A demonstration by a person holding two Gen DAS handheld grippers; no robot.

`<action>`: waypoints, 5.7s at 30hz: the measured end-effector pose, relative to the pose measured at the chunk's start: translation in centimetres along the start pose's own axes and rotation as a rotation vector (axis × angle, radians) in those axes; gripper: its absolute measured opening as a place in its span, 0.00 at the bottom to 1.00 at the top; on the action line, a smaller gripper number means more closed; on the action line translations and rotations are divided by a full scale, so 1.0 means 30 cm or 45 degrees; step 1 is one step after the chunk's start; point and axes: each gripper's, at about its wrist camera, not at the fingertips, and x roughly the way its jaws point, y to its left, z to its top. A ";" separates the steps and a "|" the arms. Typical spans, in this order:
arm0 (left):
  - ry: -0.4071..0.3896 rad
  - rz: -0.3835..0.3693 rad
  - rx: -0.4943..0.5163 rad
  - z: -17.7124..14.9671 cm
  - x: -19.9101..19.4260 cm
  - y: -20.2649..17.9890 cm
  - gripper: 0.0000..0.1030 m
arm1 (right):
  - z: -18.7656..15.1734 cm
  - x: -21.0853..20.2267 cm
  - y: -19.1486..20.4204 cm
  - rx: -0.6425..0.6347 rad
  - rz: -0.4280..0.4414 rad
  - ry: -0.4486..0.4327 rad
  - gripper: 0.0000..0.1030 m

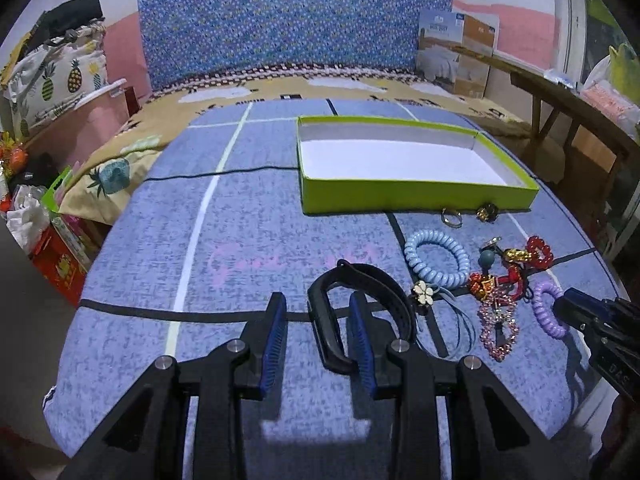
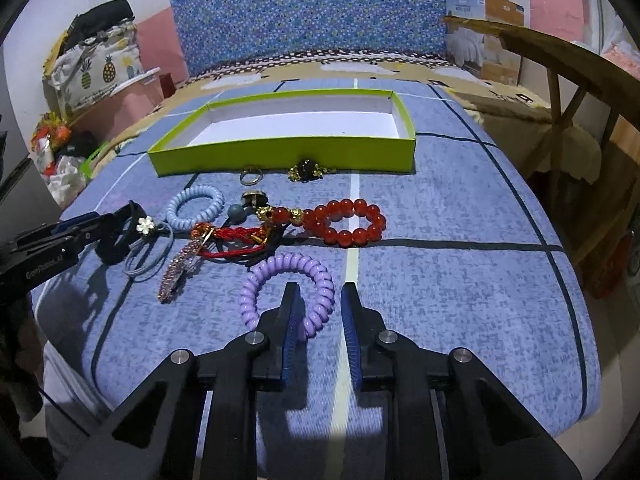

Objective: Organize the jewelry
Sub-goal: 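Grasp the black watch band with the left gripper while the right grasps the lavender hair tie, then carry both items into the green box and open both grippers, then withdraw both tools from the box back over the jewelry, then grasp the flower clip with the left gripper while the right grasps the red bead bracelet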

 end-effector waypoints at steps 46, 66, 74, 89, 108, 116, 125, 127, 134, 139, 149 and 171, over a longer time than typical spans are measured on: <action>-0.075 -0.011 0.093 0.409 0.194 0.012 0.12 | 0.534 0.228 -0.124 -0.050 0.003 -0.094 0.09; 0.091 0.016 0.143 0.500 0.451 -0.035 0.13 | 0.597 0.489 -0.180 -0.052 -0.043 0.100 0.10; 0.056 -0.013 0.109 0.505 0.418 -0.020 0.15 | 0.593 0.406 -0.166 -0.035 -0.016 0.012 0.31; -0.183 -0.073 0.124 0.308 0.041 0.006 0.19 | 0.354 0.019 -0.078 -0.025 0.075 -0.182 0.31; -0.192 -0.198 0.111 -0.016 -0.224 -0.016 0.19 | 0.010 -0.211 0.025 0.008 0.151 -0.213 0.31; -0.194 -0.226 0.146 -0.070 -0.268 -0.060 0.23 | -0.016 -0.250 0.037 -0.003 0.127 -0.248 0.31; -0.191 -0.243 0.156 -0.078 -0.258 -0.078 0.26 | -0.009 -0.239 0.050 -0.048 0.111 -0.246 0.31; -0.178 -0.246 0.160 -0.076 -0.241 -0.085 0.26 | -0.001 -0.222 0.050 -0.065 0.115 -0.237 0.31; -0.116 -0.256 0.178 -0.060 -0.154 -0.108 0.27 | 0.036 -0.132 0.054 -0.158 0.117 -0.201 0.31; -0.065 -0.235 0.186 -0.049 -0.084 -0.122 0.27 | 0.072 -0.046 0.048 -0.241 0.099 -0.161 0.31; 0.013 -0.213 0.203 -0.039 0.005 -0.141 0.27 | 0.110 0.056 0.064 -0.497 0.077 -0.123 0.31; 0.005 -0.227 0.186 -0.014 0.029 -0.131 0.27 | 0.178 0.100 0.007 -0.456 0.189 -0.067 0.10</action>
